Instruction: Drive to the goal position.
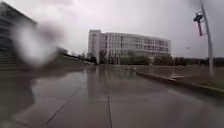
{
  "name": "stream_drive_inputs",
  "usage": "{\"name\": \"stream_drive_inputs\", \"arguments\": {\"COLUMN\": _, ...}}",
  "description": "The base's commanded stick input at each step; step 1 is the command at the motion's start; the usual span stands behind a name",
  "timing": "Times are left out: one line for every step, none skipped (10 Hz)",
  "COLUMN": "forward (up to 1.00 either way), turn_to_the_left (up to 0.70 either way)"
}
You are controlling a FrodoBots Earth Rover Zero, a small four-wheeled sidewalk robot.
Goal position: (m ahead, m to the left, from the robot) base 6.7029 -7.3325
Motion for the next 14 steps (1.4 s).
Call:
{"name": "stream_drive_inputs", "arguments": {"forward": 0.70, "turn_to_the_left": 0.00}}
{"name": "stream_drive_inputs", "arguments": {"forward": 0.70, "turn_to_the_left": 0.00}}
{"name": "stream_drive_inputs", "arguments": {"forward": 0.70, "turn_to_the_left": 0.00}}
{"name": "stream_drive_inputs", "arguments": {"forward": 0.70, "turn_to_the_left": 0.00}}
{"name": "stream_drive_inputs", "arguments": {"forward": 0.70, "turn_to_the_left": 0.00}}
{"name": "stream_drive_inputs", "arguments": {"forward": 0.70, "turn_to_the_left": 0.00}}
{"name": "stream_drive_inputs", "arguments": {"forward": 0.70, "turn_to_the_left": 0.00}}
{"name": "stream_drive_inputs", "arguments": {"forward": 0.70, "turn_to_the_left": 0.00}}
{"name": "stream_drive_inputs", "arguments": {"forward": 0.70, "turn_to_the_left": 0.00}}
{"name": "stream_drive_inputs", "arguments": {"forward": 0.70, "turn_to_the_left": 0.00}}
{"name": "stream_drive_inputs", "arguments": {"forward": 0.70, "turn_to_the_left": 0.00}}
{"name": "stream_drive_inputs", "arguments": {"forward": 0.70, "turn_to_the_left": 0.00}}
{"name": "stream_drive_inputs", "arguments": {"forward": 0.70, "turn_to_the_left": 0.00}}
{"name": "stream_drive_inputs", "arguments": {"forward": 0.70, "turn_to_the_left": 0.00}}
